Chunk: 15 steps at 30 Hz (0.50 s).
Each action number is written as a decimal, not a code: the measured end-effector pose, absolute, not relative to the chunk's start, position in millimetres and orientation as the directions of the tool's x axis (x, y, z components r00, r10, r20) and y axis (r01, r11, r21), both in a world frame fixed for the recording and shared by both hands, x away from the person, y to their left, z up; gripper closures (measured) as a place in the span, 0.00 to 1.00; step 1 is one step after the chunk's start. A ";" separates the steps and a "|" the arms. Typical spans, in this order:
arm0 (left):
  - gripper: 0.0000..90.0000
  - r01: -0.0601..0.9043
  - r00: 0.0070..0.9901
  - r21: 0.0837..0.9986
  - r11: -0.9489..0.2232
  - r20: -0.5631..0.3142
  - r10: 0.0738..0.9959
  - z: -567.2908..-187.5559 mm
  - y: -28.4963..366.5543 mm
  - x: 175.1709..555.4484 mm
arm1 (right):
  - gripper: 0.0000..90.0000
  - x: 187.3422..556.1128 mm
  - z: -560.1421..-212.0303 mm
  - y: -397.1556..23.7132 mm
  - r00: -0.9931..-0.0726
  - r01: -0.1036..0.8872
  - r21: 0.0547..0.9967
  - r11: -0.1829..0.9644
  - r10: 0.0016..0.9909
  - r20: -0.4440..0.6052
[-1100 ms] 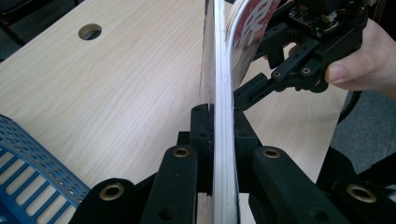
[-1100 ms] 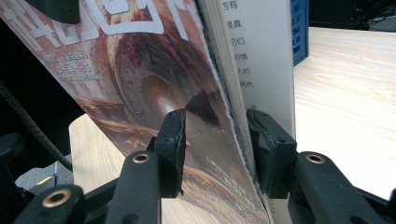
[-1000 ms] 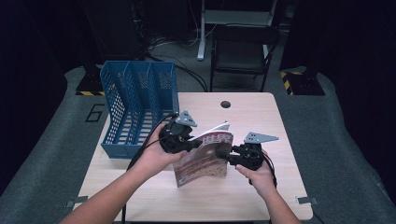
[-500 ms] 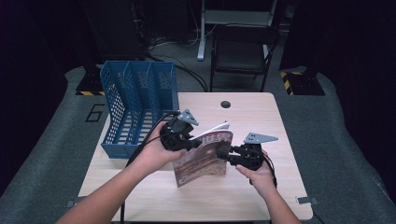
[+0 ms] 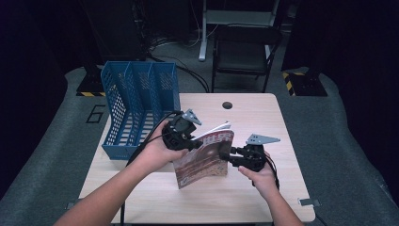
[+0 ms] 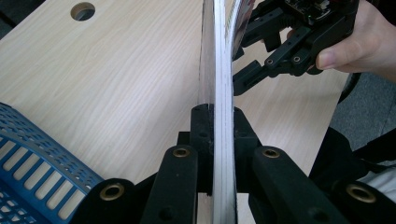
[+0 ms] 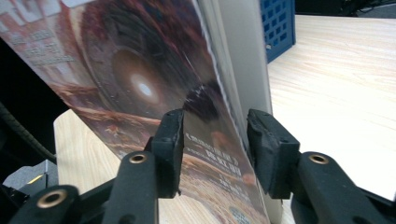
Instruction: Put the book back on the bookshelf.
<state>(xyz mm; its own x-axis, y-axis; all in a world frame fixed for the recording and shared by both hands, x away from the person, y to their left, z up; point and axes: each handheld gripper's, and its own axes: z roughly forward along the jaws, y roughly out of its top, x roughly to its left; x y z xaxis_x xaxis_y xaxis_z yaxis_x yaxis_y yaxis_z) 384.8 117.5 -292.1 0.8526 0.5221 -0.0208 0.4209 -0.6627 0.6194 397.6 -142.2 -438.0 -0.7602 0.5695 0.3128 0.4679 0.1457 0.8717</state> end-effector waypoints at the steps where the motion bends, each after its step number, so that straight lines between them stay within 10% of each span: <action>1: 0.93 0.416 0.854 0.618 -0.667 -0.015 0.519 -292.0 117.9 385.4 | 0.61 397.4 -438.5 -142.1 -0.755 0.473 0.869 0.144 0.574 0.315; 15: 0.93 0.413 0.850 0.614 -0.673 0.005 0.526 -284.5 116.0 388.1 | 0.58 401.5 -445.4 -147.5 -0.736 0.491 0.860 0.138 0.593 0.326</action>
<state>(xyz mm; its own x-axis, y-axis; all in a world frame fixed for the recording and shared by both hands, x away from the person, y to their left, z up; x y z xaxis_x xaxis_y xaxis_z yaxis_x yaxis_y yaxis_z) 388.1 116.0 -284.5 0.8503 0.5263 0.0053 0.4127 -0.6730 0.6138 401.5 -147.5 -445.4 -0.7363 0.5932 0.3256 0.4911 0.1376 0.8602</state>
